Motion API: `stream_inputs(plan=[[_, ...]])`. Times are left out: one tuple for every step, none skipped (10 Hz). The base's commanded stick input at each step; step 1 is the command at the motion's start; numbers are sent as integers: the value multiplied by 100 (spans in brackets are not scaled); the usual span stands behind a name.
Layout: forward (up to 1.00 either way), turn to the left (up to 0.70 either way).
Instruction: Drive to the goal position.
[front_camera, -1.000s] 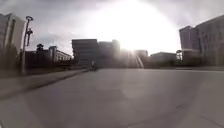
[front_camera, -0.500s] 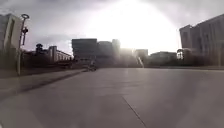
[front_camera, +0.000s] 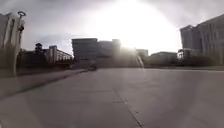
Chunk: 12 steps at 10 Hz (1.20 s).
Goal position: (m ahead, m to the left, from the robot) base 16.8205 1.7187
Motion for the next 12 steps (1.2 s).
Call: stream_inputs(plan=[[85, 0], [85, 0], [85, 0], [85, 0], [85, 0], [85, 0], [85, 0], [85, 0], [85, 12], [85, 27], [85, 33], [85, 30]])
